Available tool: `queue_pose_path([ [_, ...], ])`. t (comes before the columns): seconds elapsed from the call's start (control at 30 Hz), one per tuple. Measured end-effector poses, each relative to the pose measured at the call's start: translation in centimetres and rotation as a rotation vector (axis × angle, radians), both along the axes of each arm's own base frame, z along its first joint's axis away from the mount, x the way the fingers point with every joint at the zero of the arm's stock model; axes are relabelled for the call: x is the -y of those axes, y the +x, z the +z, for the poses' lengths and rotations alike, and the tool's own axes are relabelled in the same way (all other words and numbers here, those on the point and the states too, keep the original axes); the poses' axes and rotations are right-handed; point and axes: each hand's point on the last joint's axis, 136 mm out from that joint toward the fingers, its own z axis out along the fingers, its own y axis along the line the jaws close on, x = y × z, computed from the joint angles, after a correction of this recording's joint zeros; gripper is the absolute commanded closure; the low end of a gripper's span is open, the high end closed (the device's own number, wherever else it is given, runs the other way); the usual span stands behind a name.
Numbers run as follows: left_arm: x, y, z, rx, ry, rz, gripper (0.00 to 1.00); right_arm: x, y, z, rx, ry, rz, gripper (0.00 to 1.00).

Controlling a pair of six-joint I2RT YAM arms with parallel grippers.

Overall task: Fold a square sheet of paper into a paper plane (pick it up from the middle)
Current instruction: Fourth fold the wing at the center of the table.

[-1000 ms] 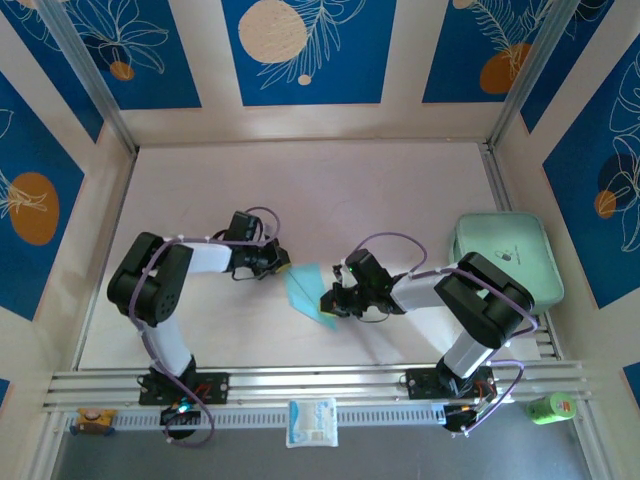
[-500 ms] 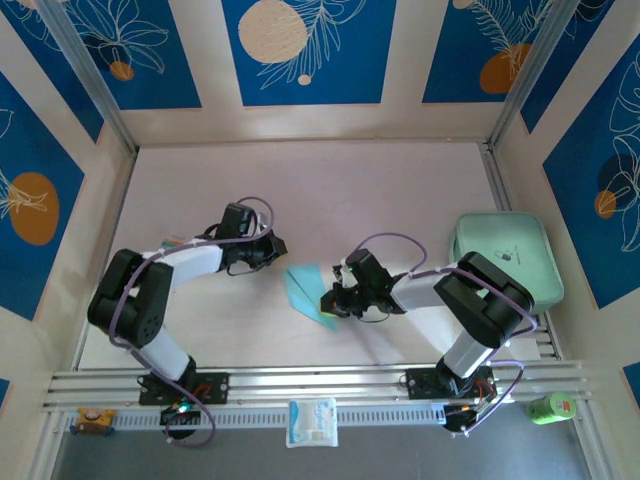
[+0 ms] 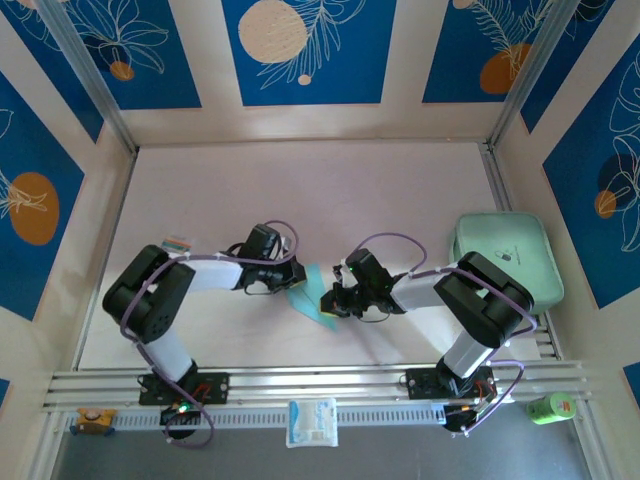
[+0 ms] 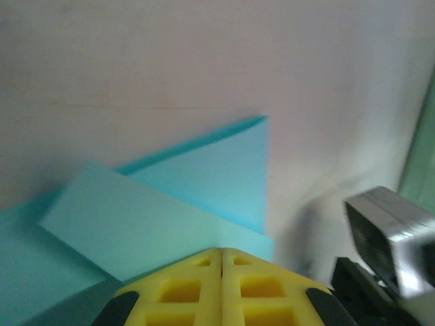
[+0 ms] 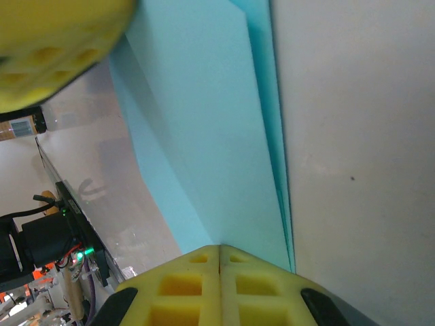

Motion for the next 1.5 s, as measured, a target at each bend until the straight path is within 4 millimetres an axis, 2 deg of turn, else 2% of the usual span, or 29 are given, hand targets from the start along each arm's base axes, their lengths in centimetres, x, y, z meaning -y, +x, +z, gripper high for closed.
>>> queue_pose_path([
  [0.07,-0.1,-0.2,-0.6,-0.013,0.008,-0.002,0.94,0.0,0.0,0.0,-0.001,-0.001,0.000,0.99],
  [0.3,0.1,0.0,-0.7,-0.003,0.001,-0.006,0.95,0.5,-0.3,0.4,-0.029,-0.052,0.004,0.99],
  [0.53,0.1,0.0,-0.7,0.002,-0.003,-0.006,0.95,-1.5,2.0,2.5,0.013,-0.036,0.013,0.97],
  [0.67,0.1,0.0,-0.6,0.003,-0.006,-0.008,0.95,-2.3,3.1,1.6,0.002,-0.052,0.010,0.96],
  [0.77,0.2,0.0,-0.6,0.004,-0.006,-0.008,0.95,-2.1,2.9,0.3,-0.027,-0.080,0.010,0.96],
  [0.87,0.1,0.0,-0.7,0.006,-0.007,-0.008,0.95,-1.9,2.8,0.2,-0.023,-0.081,0.008,0.96],
  [1.5,0.2,0.0,-0.7,0.007,-0.007,-0.011,0.96,3.5,-3.6,0.0,-0.018,-0.070,-0.001,0.95],
])
